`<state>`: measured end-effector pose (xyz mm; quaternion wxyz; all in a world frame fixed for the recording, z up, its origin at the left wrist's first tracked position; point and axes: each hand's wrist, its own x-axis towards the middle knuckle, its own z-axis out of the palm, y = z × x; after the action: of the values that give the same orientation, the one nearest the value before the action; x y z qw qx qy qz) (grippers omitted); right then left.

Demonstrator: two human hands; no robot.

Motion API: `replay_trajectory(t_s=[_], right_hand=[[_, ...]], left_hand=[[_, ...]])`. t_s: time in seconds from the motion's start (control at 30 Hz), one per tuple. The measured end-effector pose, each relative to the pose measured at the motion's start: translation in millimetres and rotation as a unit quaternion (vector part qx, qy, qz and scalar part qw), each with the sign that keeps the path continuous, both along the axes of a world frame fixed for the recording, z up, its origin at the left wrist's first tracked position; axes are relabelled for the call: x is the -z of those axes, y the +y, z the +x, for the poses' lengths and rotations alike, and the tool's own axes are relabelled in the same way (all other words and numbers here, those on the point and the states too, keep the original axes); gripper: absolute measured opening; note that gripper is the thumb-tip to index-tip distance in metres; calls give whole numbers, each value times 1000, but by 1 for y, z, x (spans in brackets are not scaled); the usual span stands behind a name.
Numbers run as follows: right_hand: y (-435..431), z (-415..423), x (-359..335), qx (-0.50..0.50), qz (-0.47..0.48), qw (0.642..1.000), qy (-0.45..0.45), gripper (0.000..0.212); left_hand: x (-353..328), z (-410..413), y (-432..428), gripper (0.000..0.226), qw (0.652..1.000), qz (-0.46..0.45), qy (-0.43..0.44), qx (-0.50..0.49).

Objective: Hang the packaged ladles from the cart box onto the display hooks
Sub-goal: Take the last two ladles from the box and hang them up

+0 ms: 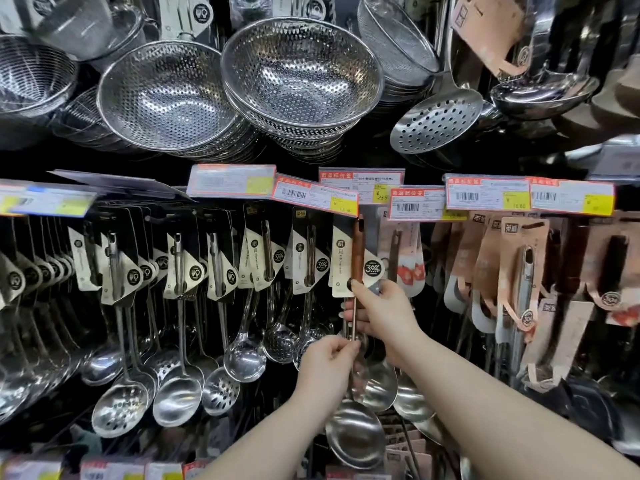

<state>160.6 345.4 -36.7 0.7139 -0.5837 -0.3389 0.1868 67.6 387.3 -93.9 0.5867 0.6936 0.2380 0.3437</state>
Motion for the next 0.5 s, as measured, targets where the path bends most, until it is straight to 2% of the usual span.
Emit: replay_trajectory(t_s=[0.17,0.27,0.37,0.5], right_hand=[[15,22,4,15,-49,999,3,20],[23,34,9,48,-76,995,-36,19],[30,46,20,60,-124,984,-117,12],[40,59,34,57,-158,975,-146,8]], left_hand=[[3,27,22,22,998,37,43,-24],[8,42,31,22,997,41,54,-29],[16,54,43,28,993,82,64,-62],[24,69,59,33,984,131,81,-86]])
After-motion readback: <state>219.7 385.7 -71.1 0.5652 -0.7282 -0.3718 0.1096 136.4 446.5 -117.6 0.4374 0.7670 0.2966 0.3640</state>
